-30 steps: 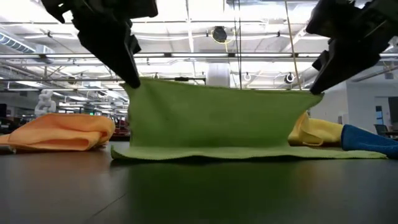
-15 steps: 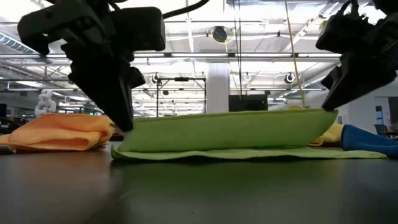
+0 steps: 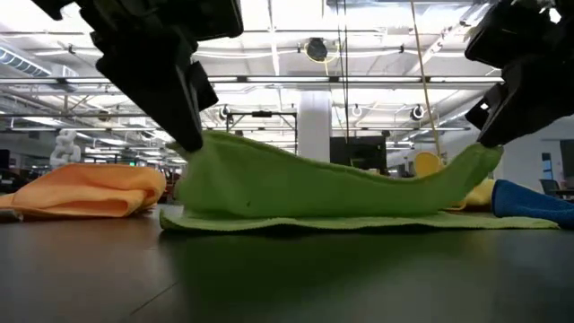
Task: Fold microfiber towels
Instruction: Fold the light green microfiber towel
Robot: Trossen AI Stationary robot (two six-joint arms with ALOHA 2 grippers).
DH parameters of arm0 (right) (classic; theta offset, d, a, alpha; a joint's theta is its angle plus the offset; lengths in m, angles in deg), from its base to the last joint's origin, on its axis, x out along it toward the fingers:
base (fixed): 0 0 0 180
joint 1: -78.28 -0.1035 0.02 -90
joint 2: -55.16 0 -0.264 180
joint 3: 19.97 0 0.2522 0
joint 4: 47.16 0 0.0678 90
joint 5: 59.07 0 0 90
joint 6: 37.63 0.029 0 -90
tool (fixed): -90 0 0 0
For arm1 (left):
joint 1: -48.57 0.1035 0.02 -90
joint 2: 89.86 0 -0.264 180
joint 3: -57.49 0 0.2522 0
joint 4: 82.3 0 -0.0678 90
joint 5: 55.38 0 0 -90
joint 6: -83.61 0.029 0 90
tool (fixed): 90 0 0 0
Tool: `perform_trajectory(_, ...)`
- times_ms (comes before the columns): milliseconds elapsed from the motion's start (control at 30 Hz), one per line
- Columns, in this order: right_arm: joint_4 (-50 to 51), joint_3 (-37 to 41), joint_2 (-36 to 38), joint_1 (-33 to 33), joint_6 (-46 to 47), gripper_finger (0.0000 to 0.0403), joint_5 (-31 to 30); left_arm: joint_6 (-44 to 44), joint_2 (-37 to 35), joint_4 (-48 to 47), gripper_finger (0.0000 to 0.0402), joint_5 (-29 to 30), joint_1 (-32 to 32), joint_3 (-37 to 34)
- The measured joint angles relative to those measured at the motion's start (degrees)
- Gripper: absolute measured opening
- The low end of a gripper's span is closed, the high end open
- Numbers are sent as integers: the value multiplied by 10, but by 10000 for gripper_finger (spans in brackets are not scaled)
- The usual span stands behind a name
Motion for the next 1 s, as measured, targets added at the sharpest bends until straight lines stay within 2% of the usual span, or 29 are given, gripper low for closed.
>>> perform_trajectory(200, 4, 0, -4, -1, 1, 0, 10, 10, 5, 34, 36, 2, -6, 0)
perform_trajectory(333, 4, 0, -10, -1, -4, 7, 45, 16, 5, 37, 62, 1, -6, 0)
perform_trajectory(467, 1, 0, -12, -1, 1, 37, 56, 18, 5, 46, 96, -18, -5, 0)
perform_trajectory(633, -3, 0, -12, 5, -5, 88, 68, 18, 0, 46, 131, -8, 2, 0)
perform_trajectory(800, -19, 0, -12, 26, -39, 124, 41, 23, 0, 46, 140, 43, 10, 0)
perform_trajectory(1000, -21, 0, -12, 54, -67, 128, 21, 39, 0, 60, 129, 77, 24, 0)
